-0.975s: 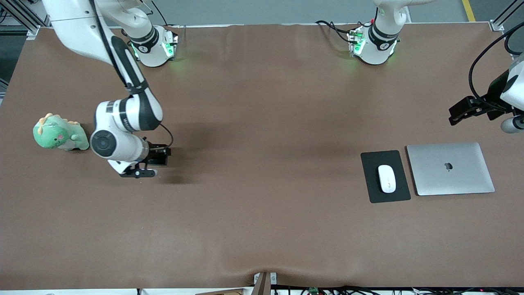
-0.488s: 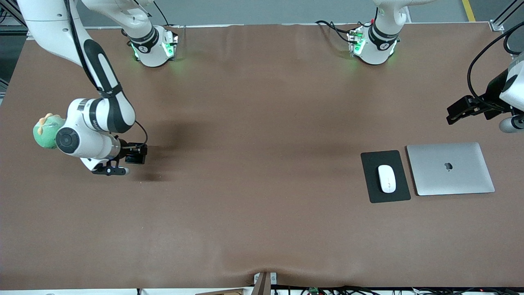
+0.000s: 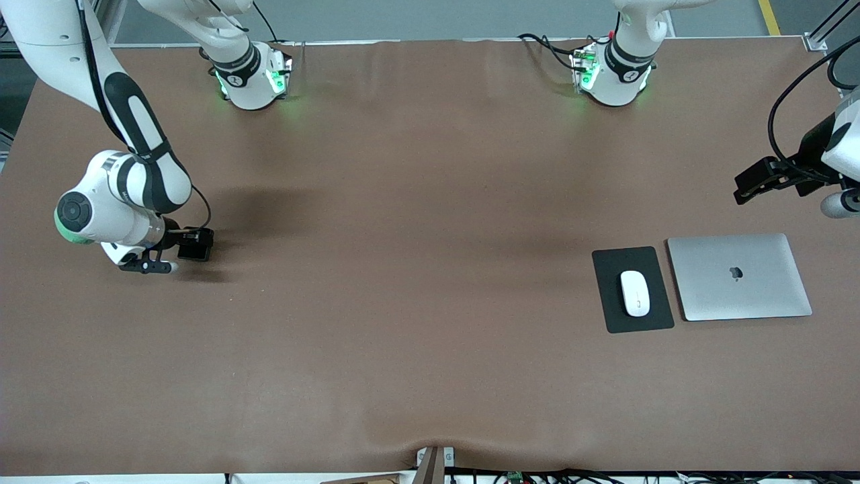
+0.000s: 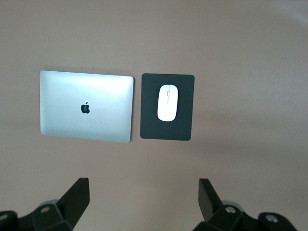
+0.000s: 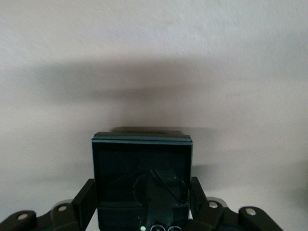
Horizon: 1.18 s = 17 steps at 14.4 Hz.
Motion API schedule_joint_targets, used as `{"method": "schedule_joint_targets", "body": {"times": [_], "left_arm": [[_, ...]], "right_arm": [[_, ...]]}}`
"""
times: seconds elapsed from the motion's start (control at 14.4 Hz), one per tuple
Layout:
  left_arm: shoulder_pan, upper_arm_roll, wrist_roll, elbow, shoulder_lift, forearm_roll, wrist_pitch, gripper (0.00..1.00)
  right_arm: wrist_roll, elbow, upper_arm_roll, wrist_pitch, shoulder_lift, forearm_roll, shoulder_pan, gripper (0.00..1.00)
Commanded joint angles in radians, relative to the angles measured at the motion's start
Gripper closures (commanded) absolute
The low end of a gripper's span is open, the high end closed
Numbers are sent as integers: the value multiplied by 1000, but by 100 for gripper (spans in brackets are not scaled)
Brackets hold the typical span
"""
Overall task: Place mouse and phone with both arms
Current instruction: 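Carry the phone with the right gripper toward the green plush toy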
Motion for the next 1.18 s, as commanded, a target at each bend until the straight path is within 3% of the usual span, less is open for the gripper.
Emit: {"method": "schedule_joint_targets", "body": {"times": [0.0, 0.28, 0.35, 0.42, 0.77, 1.11], "left_arm": [[9, -2, 2, -9, -21, -36, -6, 0], [9, 3, 2, -11, -22, -37, -6, 0], [11, 4, 2, -11, -22, -37, -8, 0], [11, 4, 3, -11, -22, -37, -8, 0], [9, 4, 2, -9, -22, -37, -8, 0], [9, 4, 5, -8, -21, -34, -8, 0]], "right_arm": [[-19, -74, 20, 35, -59, -11, -35, 100], [-19, -96, 20, 50, -65, -11, -30, 100], [-19, -96, 20, 49, -65, -11, -32, 37], [-19, -93, 21, 43, -64, -11, -32, 0], [-16, -48, 26, 26, -64, -9, -19, 0], [-16, 163, 26, -205, -62, -8, -12, 0]]}}
